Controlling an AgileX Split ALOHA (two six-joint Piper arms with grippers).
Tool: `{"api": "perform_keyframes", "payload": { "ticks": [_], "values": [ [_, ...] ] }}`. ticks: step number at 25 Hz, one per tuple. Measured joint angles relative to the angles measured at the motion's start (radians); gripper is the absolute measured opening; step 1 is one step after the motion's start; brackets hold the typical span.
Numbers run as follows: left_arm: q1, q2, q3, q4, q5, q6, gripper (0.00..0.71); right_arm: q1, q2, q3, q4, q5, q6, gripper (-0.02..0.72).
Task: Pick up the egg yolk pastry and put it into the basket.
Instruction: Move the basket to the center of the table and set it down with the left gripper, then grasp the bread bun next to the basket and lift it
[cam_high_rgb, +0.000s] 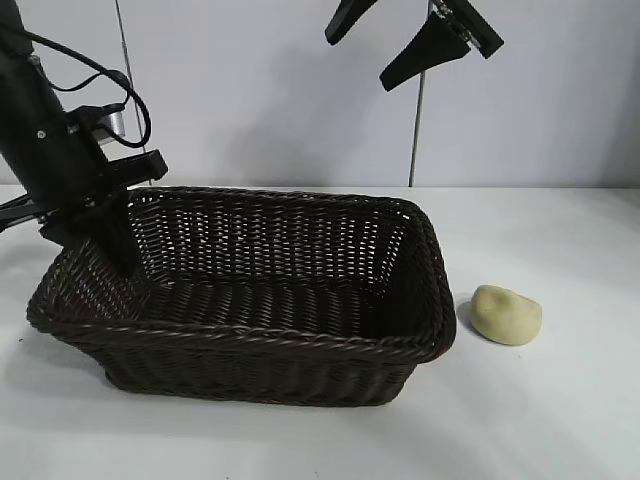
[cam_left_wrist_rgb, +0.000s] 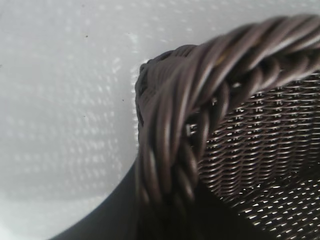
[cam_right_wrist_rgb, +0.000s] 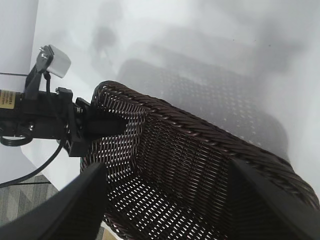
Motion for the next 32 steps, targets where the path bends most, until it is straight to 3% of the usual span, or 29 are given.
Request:
{"api": "perform_keyframes", "payload": {
  "ticks": [6,9,15,24,32],
  "values": [
    [0.0,0.0,0.0,-0.018,-0.002,0.001,0.447,0.0,0.0,0.0,0.0,0.0,0.0,0.495],
    [0.0,-0.013,0.0,-0.005,-0.002,0.001,0.519,0.0,0.0,0.0,0.0,0.0,0.0,0.495],
    [0.0,-0.101,0.0,0.075,0.016,-0.019,0.541,0.0,0.0,0.0,-0.001,-0.001,0.0,0.495],
    [0.0,-0.252,0.0,0.074,0.044,-0.031,0.541,0.0,0.0,0.0,-0.001,-0.001,0.0,0.495],
    [0.0,-0.337,0.006,-0.127,0.014,-0.044,0.541,0.0,0.0,0.0,-0.001,-0.001,0.0,0.495]
  ]
}}
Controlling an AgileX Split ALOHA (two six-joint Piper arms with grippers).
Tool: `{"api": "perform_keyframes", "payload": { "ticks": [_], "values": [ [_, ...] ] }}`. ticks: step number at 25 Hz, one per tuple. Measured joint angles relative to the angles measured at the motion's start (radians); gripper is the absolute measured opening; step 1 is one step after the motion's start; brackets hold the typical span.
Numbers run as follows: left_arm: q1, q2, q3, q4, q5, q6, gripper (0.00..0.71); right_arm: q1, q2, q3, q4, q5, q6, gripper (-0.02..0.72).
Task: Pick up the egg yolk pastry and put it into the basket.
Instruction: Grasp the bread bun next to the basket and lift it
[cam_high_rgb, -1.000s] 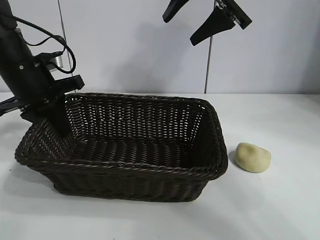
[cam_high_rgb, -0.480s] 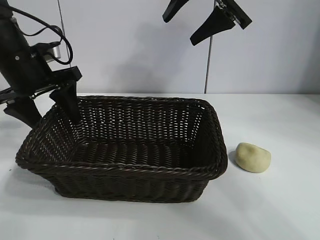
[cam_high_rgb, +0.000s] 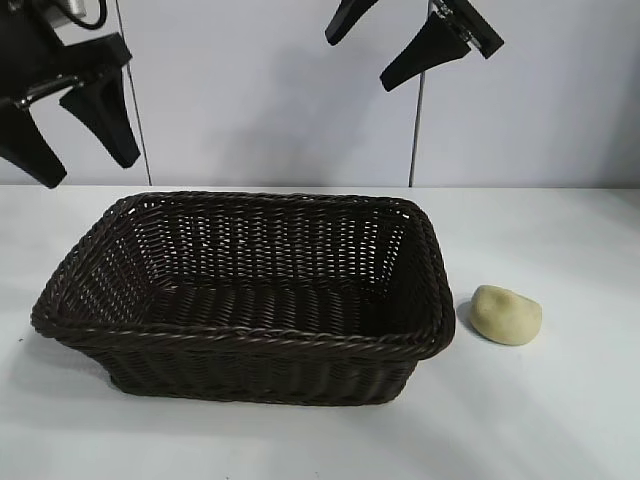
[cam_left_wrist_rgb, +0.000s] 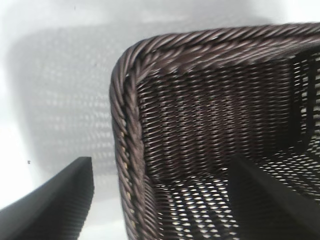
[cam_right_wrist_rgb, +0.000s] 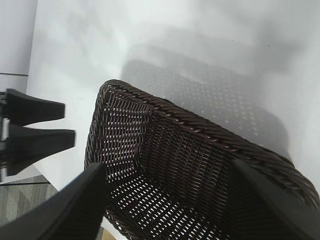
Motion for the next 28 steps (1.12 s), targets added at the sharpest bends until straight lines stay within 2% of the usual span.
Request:
{"api": "perform_keyframes", "payload": {
  "ticks": [4,9,17,28],
  "values": [
    [0.0,-0.001,0.026,-0.129,-0.048,0.0,0.541,0.0,0.0,0.0,0.0,0.0,0.0,0.495],
    [0.0,-0.001,0.042,-0.198,-0.082,0.0,0.541,0.0,0.0,0.0,0.0,0.0,-0.001,0.495],
    [0.0,-0.001,0.042,-0.207,-0.125,0.0,0.541,0.0,0.0,0.0,0.0,0.001,-0.001,0.495],
    [0.0,-0.001,0.042,-0.198,-0.102,0.0,0.541,0.0,0.0,0.0,0.0,0.001,-0.001,0.495]
  ]
}}
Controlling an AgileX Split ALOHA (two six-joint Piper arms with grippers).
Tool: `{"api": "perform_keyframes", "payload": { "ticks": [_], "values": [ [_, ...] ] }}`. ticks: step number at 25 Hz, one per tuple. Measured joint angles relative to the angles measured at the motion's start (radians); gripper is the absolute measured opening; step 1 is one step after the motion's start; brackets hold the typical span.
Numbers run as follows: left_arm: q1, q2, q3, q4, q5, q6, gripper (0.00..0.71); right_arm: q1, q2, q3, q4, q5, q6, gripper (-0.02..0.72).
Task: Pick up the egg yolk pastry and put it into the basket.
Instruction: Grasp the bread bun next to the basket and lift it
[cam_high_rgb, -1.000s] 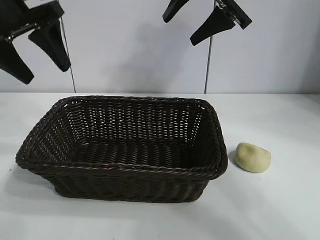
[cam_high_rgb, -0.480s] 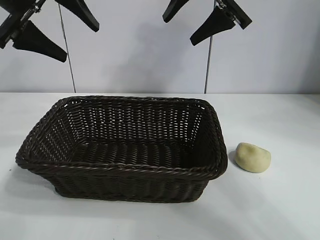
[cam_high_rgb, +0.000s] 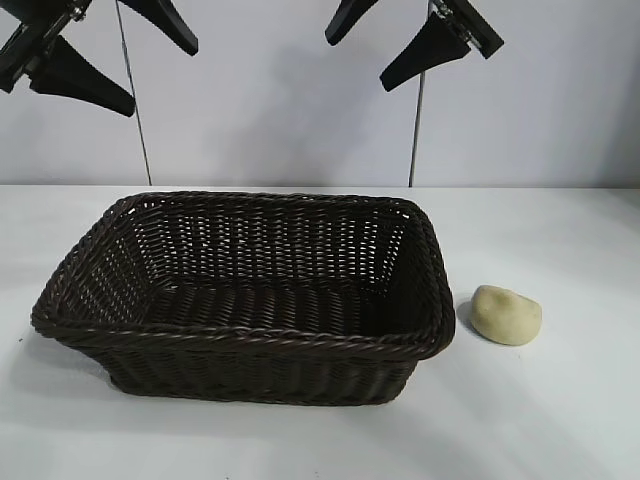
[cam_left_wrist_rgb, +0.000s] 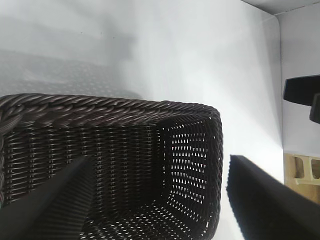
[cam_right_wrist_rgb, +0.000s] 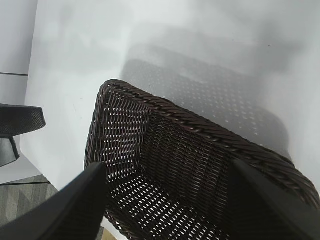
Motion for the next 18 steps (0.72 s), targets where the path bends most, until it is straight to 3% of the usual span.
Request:
{"api": "perform_keyframes", "payload": {
  "ticks": [10,18],
  "values": [
    [0.0,0.0,0.0,0.0,0.003,0.0,0.541,0.0,0.0,0.0,0.004,-0.002,0.0,0.495],
    [0.0,0.0,0.0,0.0,0.003,0.0,0.541,0.0,0.0,0.0,0.055,-0.003,-0.011,0.495]
  ]
}}
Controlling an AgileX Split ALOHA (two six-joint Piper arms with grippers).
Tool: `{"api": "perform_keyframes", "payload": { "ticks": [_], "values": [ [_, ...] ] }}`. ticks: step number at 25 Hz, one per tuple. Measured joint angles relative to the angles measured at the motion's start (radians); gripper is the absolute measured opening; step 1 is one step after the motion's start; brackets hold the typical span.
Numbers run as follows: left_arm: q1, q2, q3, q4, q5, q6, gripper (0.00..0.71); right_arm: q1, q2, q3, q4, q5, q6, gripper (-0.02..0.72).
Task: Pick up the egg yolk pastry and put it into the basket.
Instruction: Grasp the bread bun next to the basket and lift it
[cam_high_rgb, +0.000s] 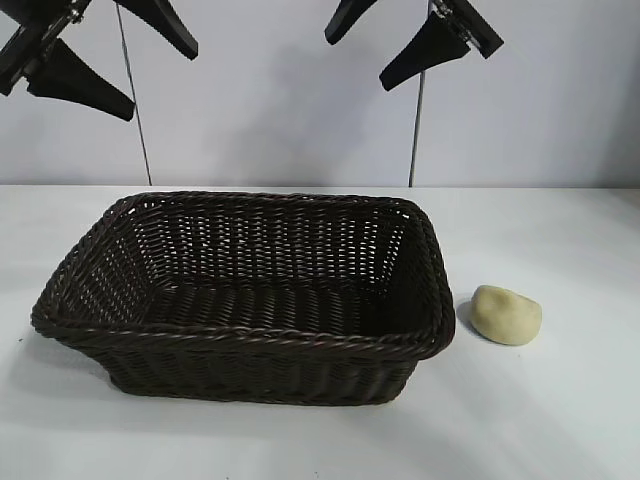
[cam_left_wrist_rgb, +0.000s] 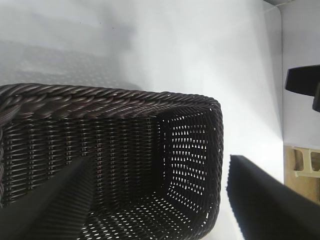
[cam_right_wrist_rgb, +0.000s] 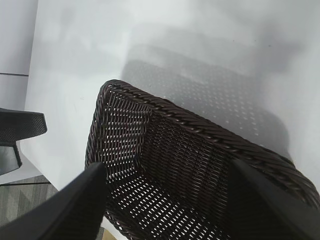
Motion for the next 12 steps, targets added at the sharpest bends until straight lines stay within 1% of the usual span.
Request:
{"api": "perform_keyframes", "payload": {
  "ticks": [2,6,12],
  "values": [
    [0.0,0.0,0.0,0.0,0.0,0.0,0.541,0.0,0.0,0.0,-0.024,0.001,0.001,0.495],
    [0.0,0.0,0.0,0.0,0.002,0.0,0.541,0.0,0.0,0.0,-0.103,0.001,0.049,0.495],
    [0.0,0.0,0.0,0.0,0.011,0.0,0.541,-0.004,-0.017,0.0,-0.193,0.004,0.056,0.495]
  ]
}}
